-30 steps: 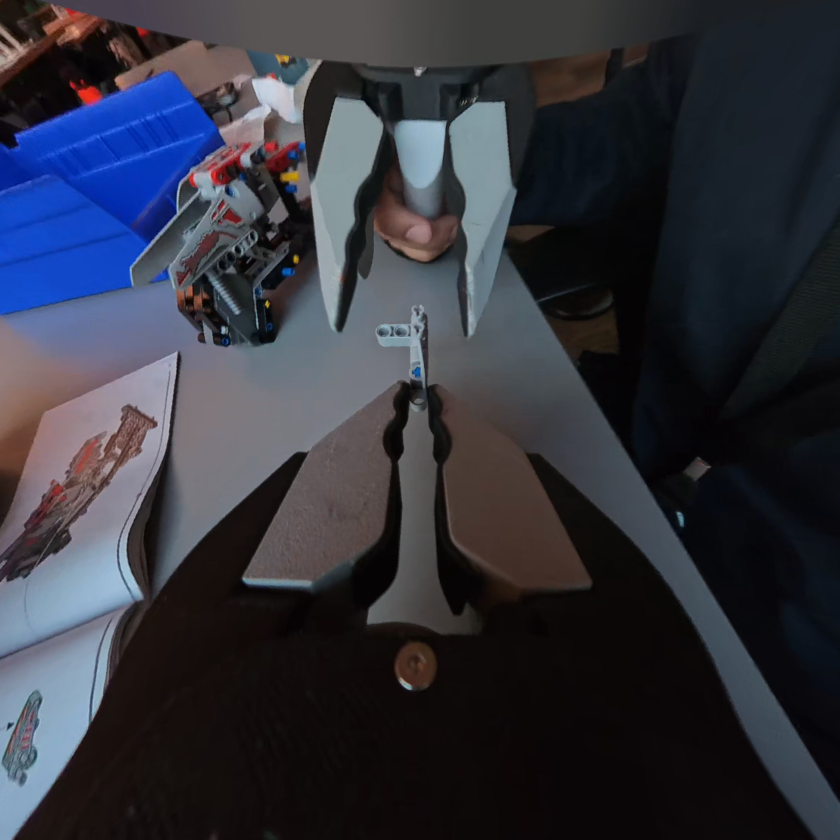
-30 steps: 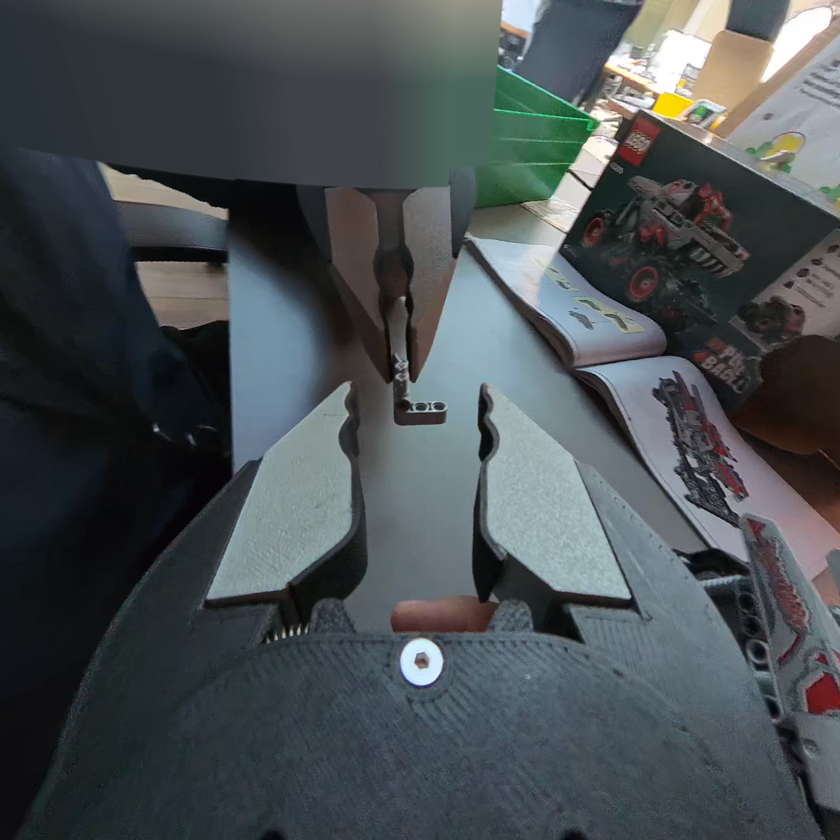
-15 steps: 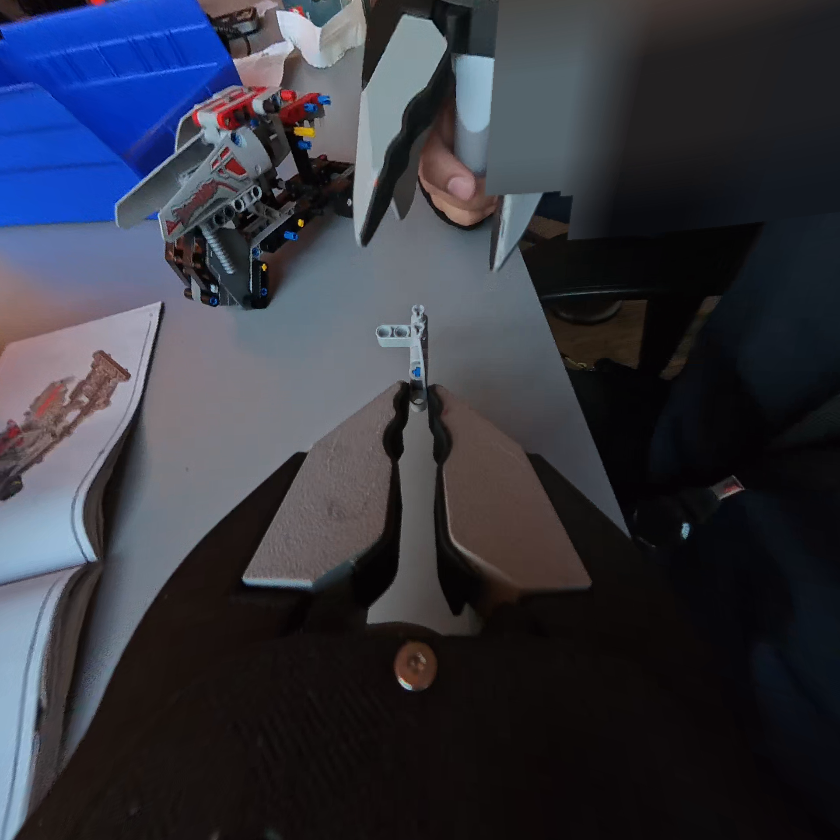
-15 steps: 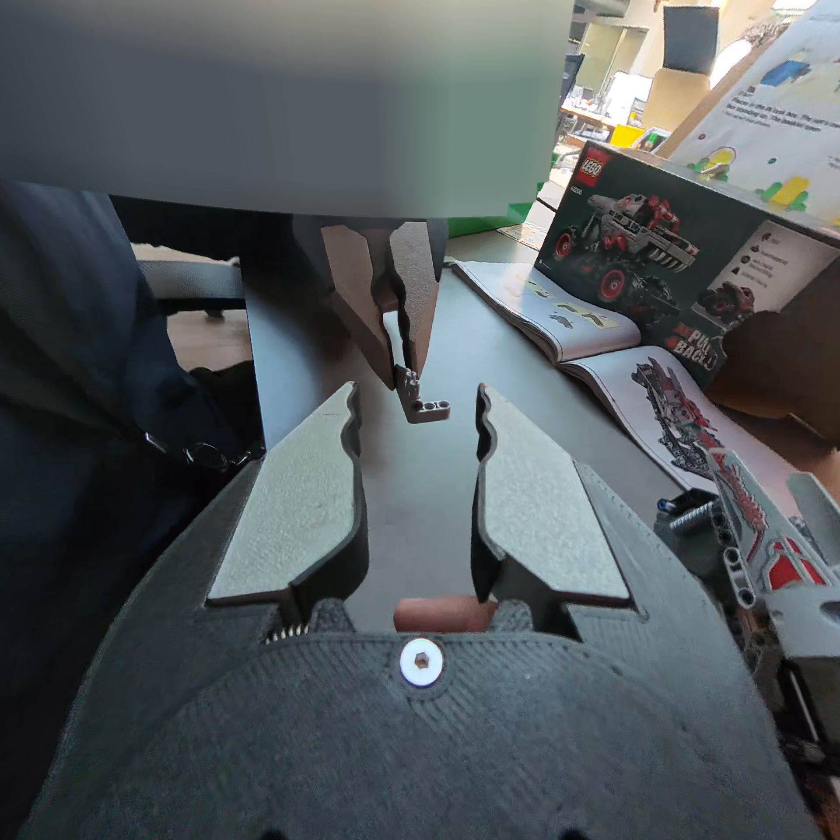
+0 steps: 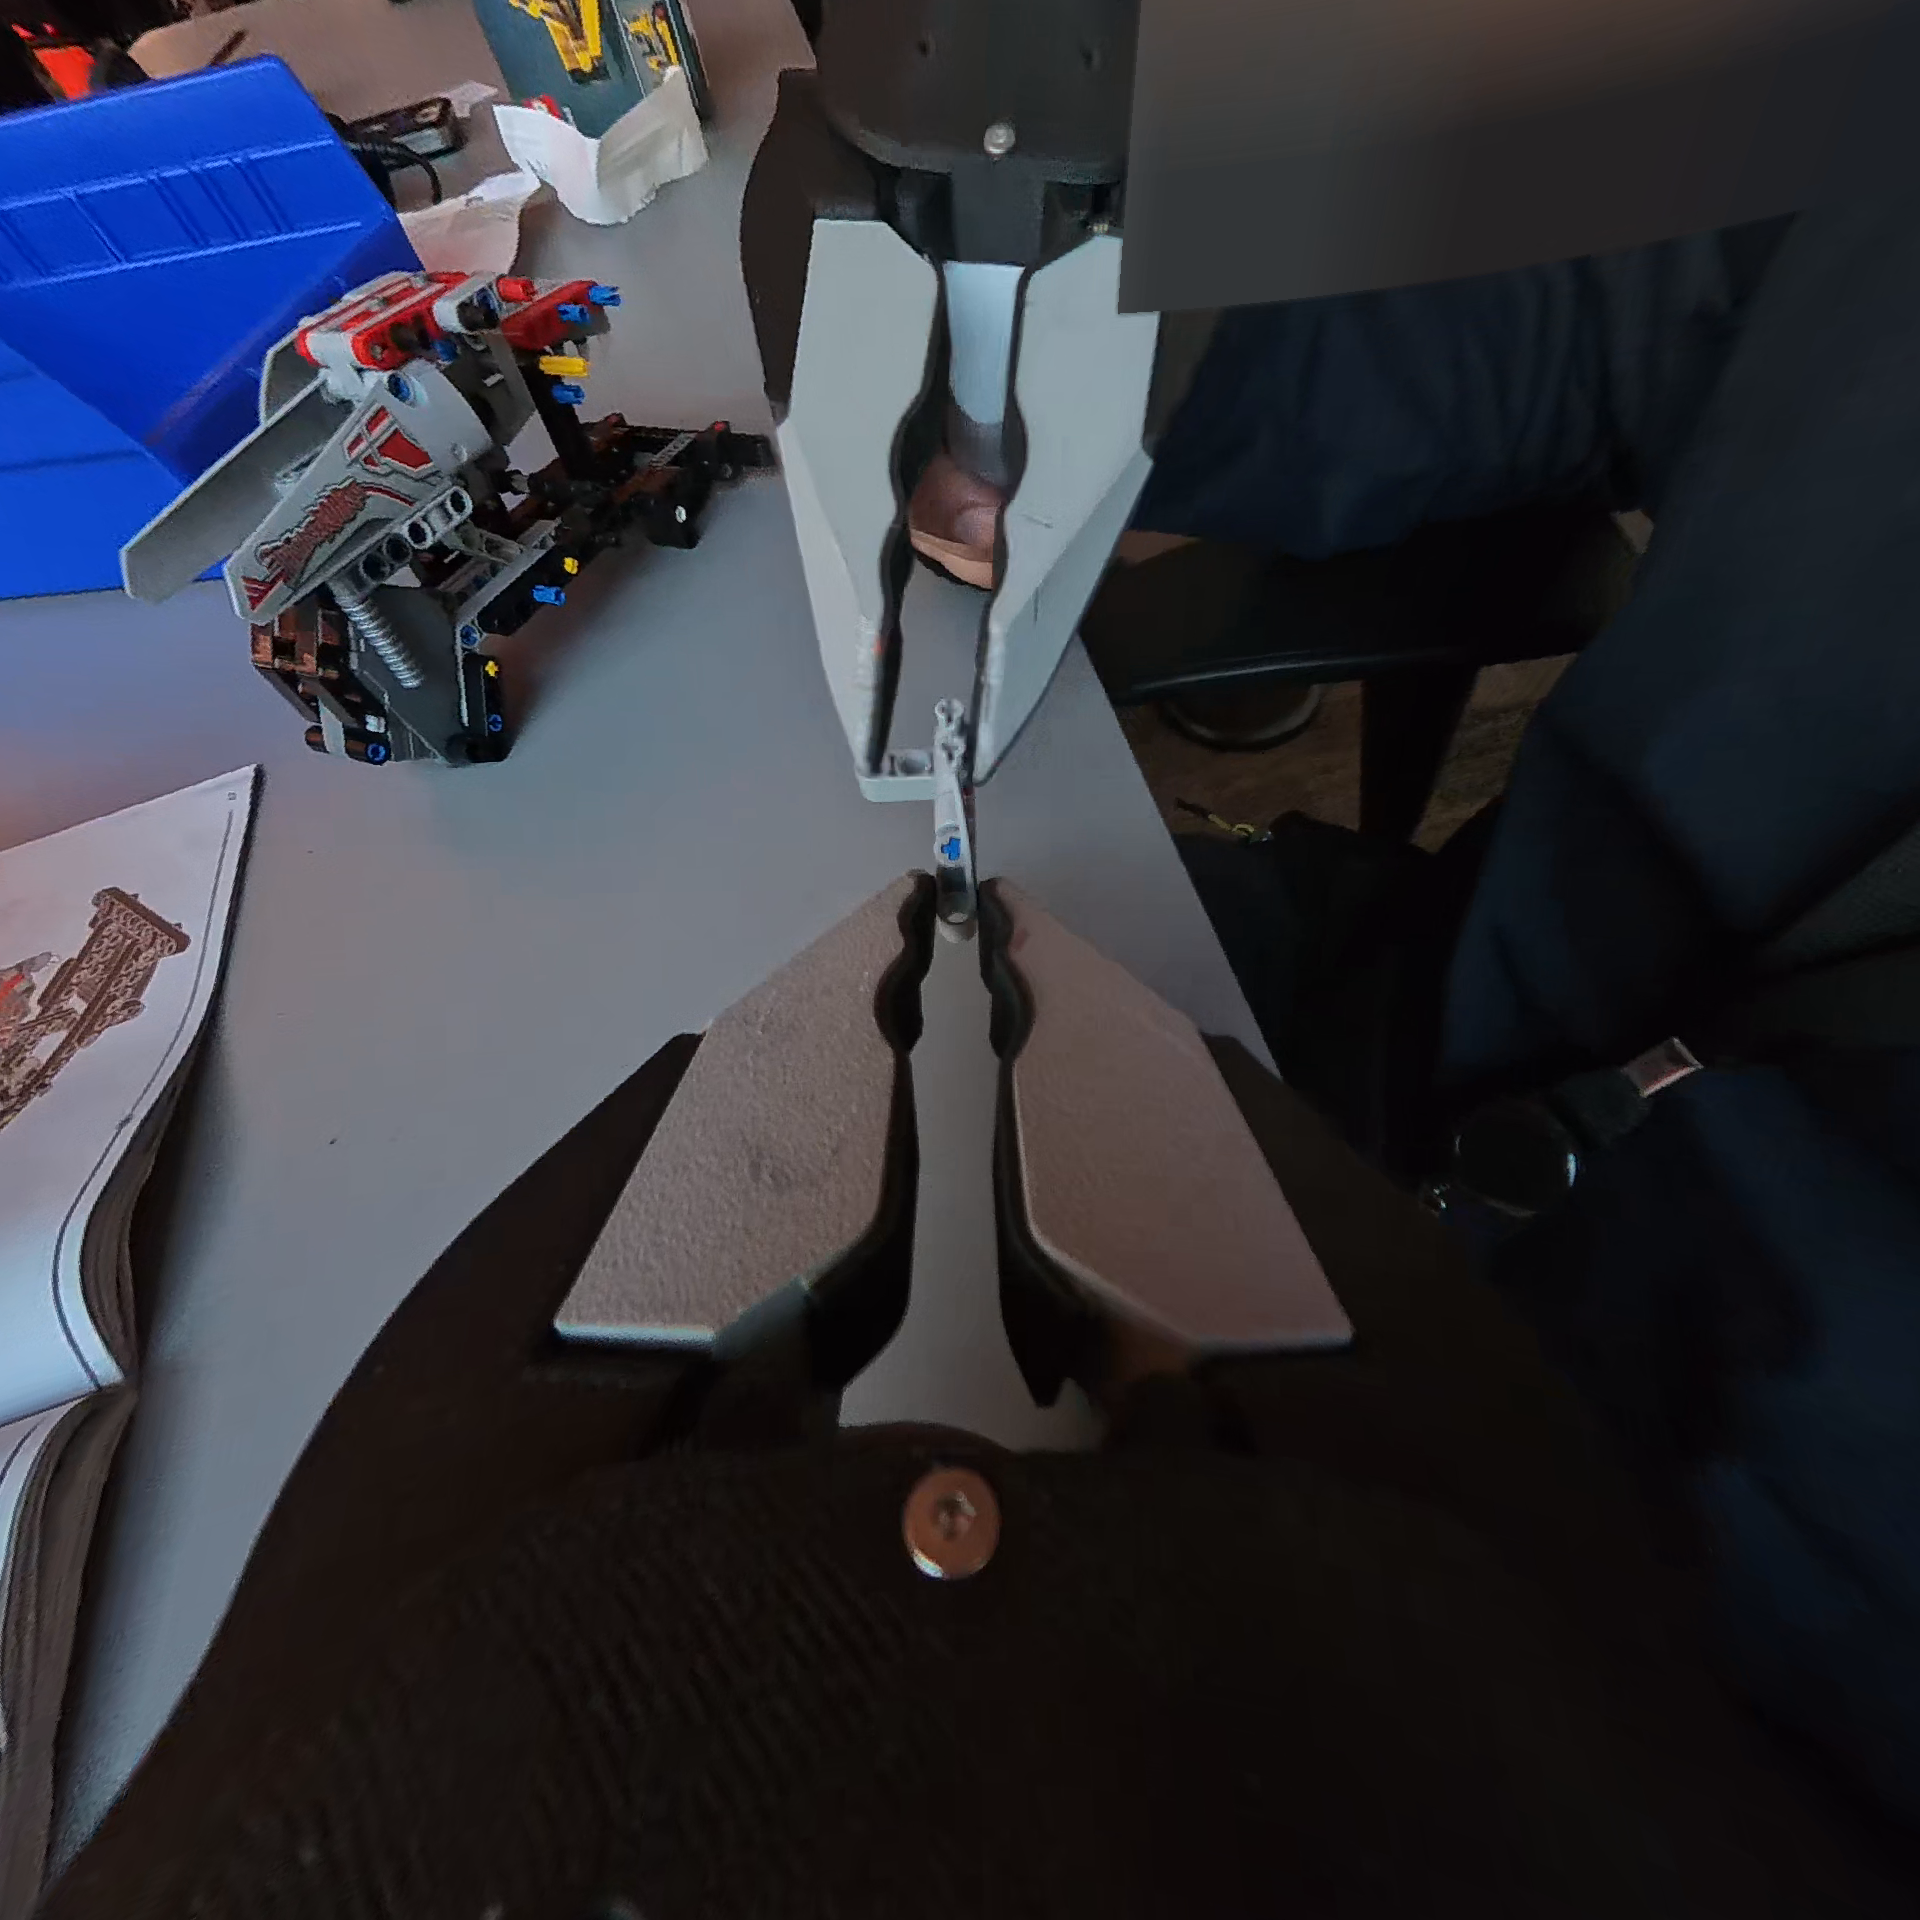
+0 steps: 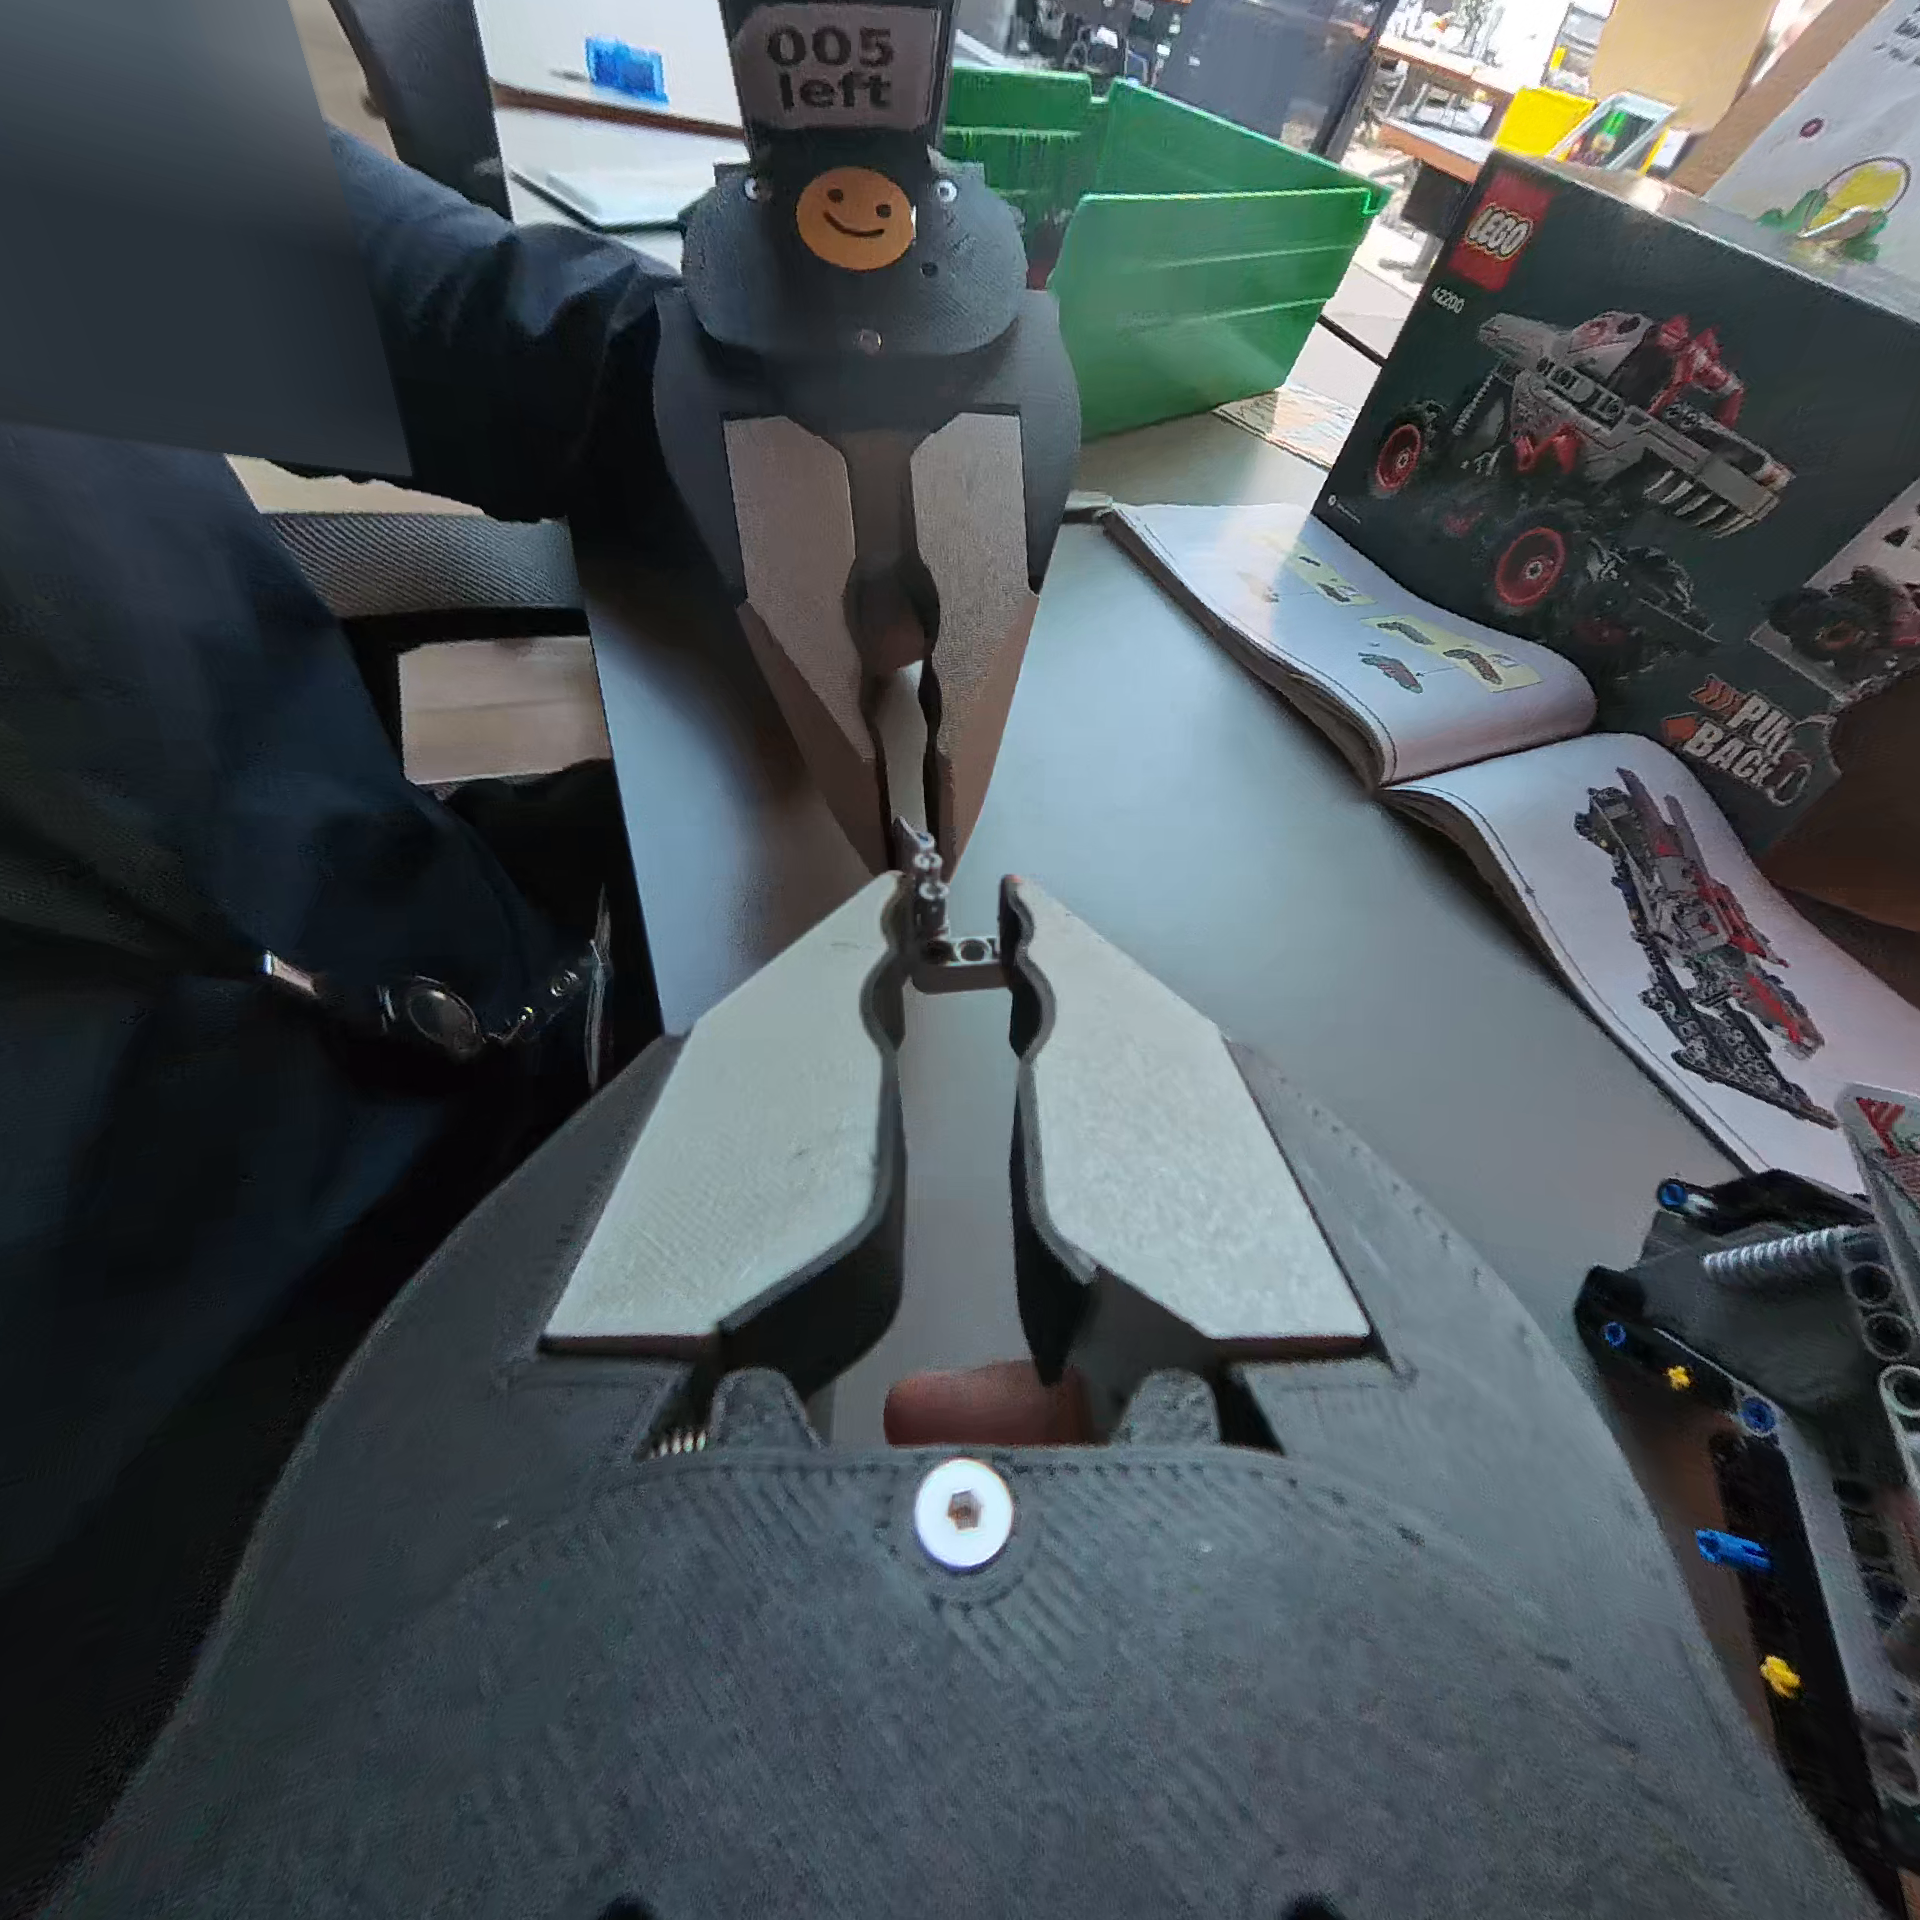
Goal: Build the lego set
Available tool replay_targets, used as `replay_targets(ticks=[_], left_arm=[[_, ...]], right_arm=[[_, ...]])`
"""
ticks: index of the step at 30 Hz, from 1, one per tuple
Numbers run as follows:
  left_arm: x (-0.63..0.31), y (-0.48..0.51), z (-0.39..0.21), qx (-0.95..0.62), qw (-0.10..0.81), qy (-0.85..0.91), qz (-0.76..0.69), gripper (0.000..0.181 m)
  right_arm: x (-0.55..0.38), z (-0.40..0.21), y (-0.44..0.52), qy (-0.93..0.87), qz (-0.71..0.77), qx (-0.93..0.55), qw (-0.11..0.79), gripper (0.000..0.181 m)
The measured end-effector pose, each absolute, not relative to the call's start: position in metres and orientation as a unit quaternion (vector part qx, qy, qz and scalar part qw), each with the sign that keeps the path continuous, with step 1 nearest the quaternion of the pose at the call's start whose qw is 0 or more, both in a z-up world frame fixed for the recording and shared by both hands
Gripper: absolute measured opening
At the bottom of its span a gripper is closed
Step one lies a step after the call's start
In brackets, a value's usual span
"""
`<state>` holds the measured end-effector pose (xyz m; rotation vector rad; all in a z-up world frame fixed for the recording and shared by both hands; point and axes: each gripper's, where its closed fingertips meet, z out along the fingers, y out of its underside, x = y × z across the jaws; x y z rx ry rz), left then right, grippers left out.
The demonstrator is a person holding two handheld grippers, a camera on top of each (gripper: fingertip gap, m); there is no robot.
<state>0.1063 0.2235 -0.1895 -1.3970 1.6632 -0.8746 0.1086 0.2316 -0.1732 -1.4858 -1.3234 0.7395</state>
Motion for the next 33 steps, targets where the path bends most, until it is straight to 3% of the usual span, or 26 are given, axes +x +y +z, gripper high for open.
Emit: replay_targets(ticks=[5, 7, 33], left_arm=[[0.1075, 0.2258, -0.1913, -0.556, 0.391, 0.653, -0.334, 0.005], [0.1081, 0.2266, -0.1915, -0.559, 0.389, 0.65, -0.336, 0.005], [0.1097, 0.233, -0.19, -0.573, 0.398, 0.635, -0.332, 0.005]], right_arm=[[0.1069, -0.1832, 0.2302, -0.555, 0.277, -0.627, 0.471, 0.014], [0.107, -0.1842, 0.2307, -0.555, 0.27, -0.629, 0.472, 0.005], [0.1093, -0.1803, 0.2343, -0.529, 0.329, -0.643, 0.445, 0.004]])
